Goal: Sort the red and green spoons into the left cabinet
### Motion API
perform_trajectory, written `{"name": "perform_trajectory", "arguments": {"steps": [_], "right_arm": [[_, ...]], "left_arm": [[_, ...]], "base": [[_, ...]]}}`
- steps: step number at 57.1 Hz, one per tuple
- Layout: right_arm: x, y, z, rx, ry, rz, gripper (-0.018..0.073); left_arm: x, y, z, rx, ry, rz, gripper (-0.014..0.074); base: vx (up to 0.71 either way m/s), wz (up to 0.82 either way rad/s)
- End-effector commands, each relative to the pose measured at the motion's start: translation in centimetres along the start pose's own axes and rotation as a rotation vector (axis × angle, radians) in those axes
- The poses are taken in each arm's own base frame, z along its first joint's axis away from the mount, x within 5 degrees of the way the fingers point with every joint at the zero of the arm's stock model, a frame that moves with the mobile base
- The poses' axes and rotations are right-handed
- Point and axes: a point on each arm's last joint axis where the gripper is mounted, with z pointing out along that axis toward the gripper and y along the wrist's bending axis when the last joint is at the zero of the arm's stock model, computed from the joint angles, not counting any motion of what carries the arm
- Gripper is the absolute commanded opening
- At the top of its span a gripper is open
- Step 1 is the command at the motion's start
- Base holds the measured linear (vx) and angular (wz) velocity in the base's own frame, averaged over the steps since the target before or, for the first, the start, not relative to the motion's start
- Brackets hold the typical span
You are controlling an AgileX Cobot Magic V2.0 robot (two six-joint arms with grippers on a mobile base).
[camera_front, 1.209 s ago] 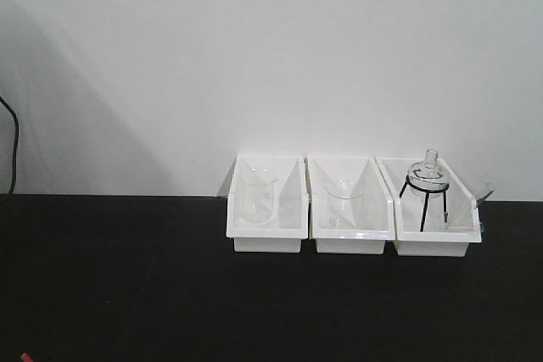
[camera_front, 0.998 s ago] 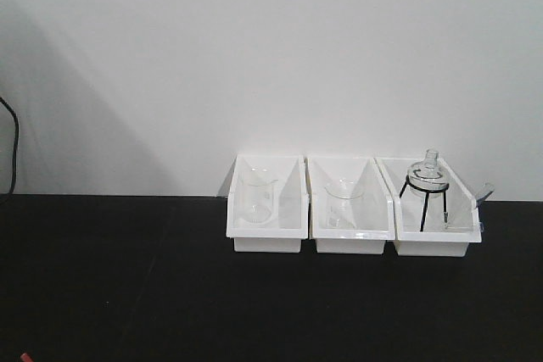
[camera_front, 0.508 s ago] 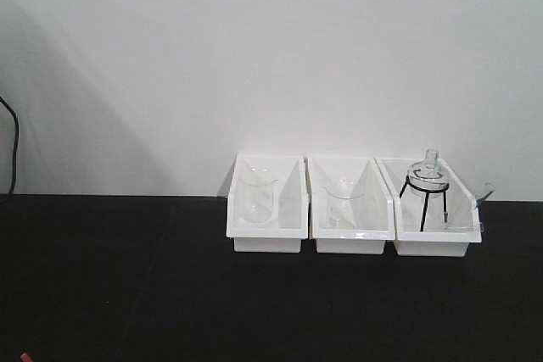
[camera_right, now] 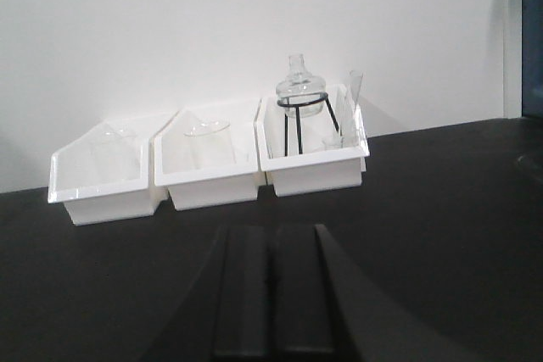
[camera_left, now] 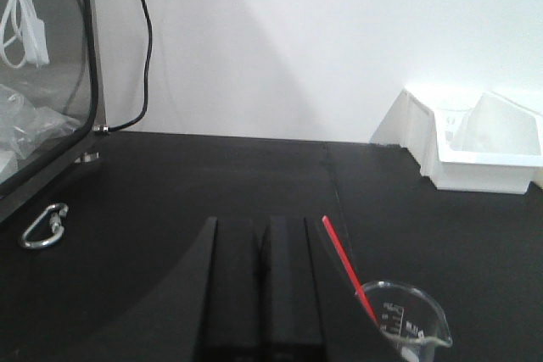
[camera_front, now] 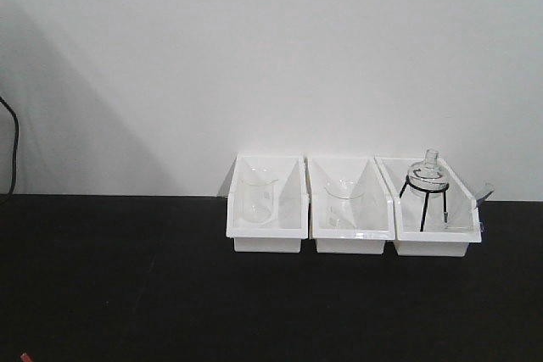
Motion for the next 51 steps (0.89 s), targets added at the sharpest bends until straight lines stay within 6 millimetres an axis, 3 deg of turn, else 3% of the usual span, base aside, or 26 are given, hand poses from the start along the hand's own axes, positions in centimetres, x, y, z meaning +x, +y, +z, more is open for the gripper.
{"name": "perform_trajectory", "arguments": {"steps": [1, 12, 26, 34, 40, 51], "right_arm": [[-1.0, 0.3, 0.1, -0.030, -0.119, -0.004, -0.0003], [-3.0, 0.7, -0.2, -0.054, -0.224, -0.006, -0.0003], [-9.5, 1.4, -0.8, 0.005, -0.137, -0.084, -0.0003], [-13.8, 1.8, 0.1, 0.043, -0.054, -0.177, -0.0003], [-16.7, 2.2, 1.8, 0.061, 0.050, -0.203, -0.0003], [-19.8, 2.6, 4.9, 0.064, 0.117, -0.243, -0.0003]], "left_arm": [[-0.8, -0.1, -0.2, 0.012, -0.142, -0.012, -0.0004], [-3.3, -0.3, -0.7, 0.029, -0.340, -0.018, -0.0004], [-8.8, -0.9, -1.0, 0.029, -0.251, -0.035, -0.0004], [-12.2, -1.3, 0.8, 0.020, -0.161, -0.035, -0.0004], [-14.2, -1.5, 3.4, 0.008, -0.044, -0.035, -0.0004], [-16.8, -1.8, 8.3, -0.006, 0.097, -0.034, -0.0004]], "base": [[0.00, 0.00], [0.00, 0.00], [0.00, 0.00], [0.00, 0.00], [0.00, 0.00], [0.00, 0.00]]}}
